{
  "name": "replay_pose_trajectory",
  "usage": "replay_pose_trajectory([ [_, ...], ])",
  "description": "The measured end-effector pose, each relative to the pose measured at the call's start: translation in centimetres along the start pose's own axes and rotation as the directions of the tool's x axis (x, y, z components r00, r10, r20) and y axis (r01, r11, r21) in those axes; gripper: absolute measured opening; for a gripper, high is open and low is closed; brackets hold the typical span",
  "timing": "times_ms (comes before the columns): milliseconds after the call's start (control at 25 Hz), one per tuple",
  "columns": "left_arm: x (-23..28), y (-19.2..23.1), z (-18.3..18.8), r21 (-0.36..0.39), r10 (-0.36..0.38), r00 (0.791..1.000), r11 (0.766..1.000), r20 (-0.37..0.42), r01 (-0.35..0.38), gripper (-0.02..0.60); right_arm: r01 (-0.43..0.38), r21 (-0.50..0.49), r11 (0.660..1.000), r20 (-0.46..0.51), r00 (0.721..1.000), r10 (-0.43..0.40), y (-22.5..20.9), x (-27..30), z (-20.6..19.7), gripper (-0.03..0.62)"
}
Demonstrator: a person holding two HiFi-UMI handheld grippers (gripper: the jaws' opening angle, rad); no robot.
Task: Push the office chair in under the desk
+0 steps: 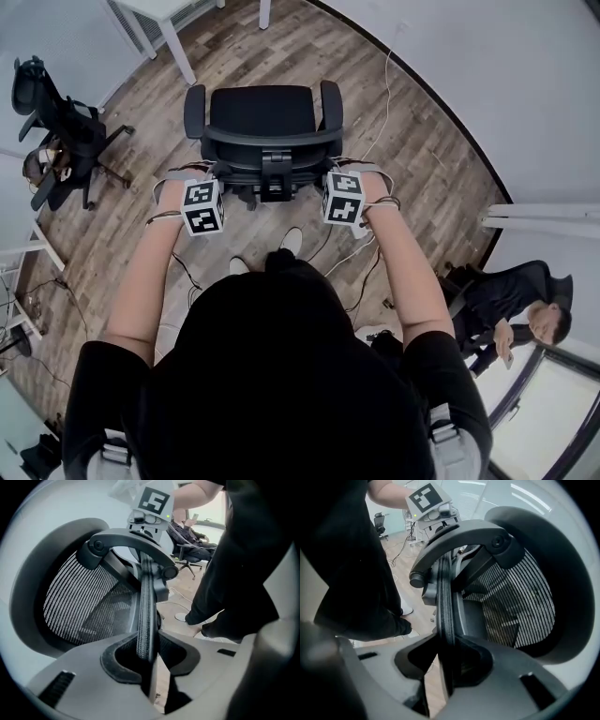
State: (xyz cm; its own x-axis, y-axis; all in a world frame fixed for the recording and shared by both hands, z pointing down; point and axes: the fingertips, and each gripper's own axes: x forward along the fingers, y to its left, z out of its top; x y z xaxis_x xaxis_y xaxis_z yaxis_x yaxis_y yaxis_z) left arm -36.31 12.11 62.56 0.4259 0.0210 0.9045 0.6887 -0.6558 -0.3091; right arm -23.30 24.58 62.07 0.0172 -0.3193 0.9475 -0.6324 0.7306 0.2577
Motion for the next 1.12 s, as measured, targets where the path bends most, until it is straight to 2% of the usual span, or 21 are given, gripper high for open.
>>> replay_pose_trajectory([
  [600, 0.3, 0.5, 0.6, -0.020, 0.002, 0.999, 1.000, 0.033, -0.002, 0.100, -0.010, 0.008, 1.000, 0.024, 1.000, 0.010, -0.4, 0.1, -0.7, 0.103],
  [760, 0.6, 1.3, 1.0, -0.030, 0.012, 0.999, 0.999, 0.045, -0.011, 0.101, -0.021, 0.001, 1.000, 0.030, 0.999, 0.021, -1.5, 0.2, -1.2, 0.104],
  [1120, 2.0, 4.0, 1.8, -0.064, 0.022, 1.000, 0.998, 0.016, -0.021, 0.100, 0.006, -0.033, 0.999, 0.047, 0.999, -0.004, -4.5, 0.7, -3.0, 0.104],
])
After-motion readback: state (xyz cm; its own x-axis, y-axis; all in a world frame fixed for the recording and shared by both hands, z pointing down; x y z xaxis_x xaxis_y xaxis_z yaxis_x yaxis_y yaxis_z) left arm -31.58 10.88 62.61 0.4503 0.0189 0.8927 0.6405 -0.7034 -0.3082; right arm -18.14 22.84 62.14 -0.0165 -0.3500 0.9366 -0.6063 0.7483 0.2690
